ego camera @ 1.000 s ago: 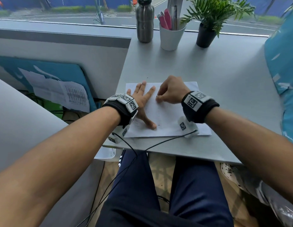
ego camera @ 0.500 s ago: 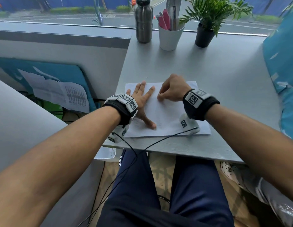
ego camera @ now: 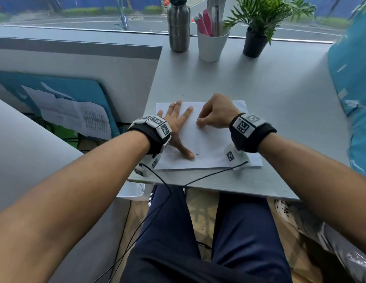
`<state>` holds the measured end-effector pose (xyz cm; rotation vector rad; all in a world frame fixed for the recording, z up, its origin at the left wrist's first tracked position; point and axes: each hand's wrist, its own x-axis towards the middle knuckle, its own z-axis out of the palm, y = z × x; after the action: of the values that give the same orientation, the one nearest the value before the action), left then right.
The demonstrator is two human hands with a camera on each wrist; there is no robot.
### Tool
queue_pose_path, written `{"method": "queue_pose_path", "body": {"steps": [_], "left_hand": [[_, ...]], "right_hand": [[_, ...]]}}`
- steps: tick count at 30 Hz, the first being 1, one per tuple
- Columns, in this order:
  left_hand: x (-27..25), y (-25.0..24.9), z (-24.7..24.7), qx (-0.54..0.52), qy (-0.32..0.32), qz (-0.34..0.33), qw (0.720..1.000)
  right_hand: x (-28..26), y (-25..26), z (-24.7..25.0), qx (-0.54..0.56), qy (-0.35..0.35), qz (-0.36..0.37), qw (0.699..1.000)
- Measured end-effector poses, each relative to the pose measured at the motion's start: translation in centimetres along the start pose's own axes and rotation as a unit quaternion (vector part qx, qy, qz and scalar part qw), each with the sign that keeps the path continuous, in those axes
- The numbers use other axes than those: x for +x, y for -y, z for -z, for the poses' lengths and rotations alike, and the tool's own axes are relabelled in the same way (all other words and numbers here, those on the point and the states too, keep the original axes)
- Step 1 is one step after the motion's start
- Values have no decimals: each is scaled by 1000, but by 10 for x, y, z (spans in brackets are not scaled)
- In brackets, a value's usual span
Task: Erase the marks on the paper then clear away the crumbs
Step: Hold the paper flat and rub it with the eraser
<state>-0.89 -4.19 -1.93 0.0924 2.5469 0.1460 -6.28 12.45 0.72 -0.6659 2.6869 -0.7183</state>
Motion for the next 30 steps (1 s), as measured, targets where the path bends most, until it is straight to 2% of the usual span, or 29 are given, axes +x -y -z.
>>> {"method": "queue_pose_path", "body": {"steps": [1, 4, 8, 12, 15, 16, 19, 21, 23, 24, 27, 28, 30], "left_hand": [[0, 0, 0, -2, 1, 2, 1000], [0, 0, 0, 6, 4, 6, 1000], [1, -1, 0, 2, 1, 8, 1000], [1, -1, 0, 4, 9, 11, 1000], [0, -2, 1, 1, 3, 8, 1000], [0, -1, 0, 1, 2, 8, 1000], [1, 0, 0, 2, 7, 10, 1000], [1, -1, -1, 3, 3, 8, 1000], [0, -1, 0, -1, -4, 8, 1000], [0, -1, -1, -1, -6, 9, 1000], [1, -1, -1, 2, 0, 9, 1000], [1, -2, 0, 1, 2, 9, 1000], [0, -3, 1, -3, 3, 10, 1000]], "right_hand": [[-1, 1, -3, -2, -6, 5, 1000], [-17, 16, -15, -35, 48, 71, 996], [-4, 6, -4, -6, -1, 1, 1000], [-15, 17, -12, -28, 57, 58, 996], [-5, 6, 1, -5, 4, 0, 1000], [-4, 6, 0, -5, -5, 1, 1000], [-20, 17, -13, -39, 60, 68, 995], [-16, 13, -6, -34, 51, 38, 997], [-10, 6, 0, -11, 8, -2, 1000], [-11, 7, -2, -12, 5, 4, 1000], [-26, 20, -12, -37, 70, 68, 995], [-24, 18, -9, -35, 71, 58, 995], [-15, 7, 2, -10, 23, 1, 1000]]}}
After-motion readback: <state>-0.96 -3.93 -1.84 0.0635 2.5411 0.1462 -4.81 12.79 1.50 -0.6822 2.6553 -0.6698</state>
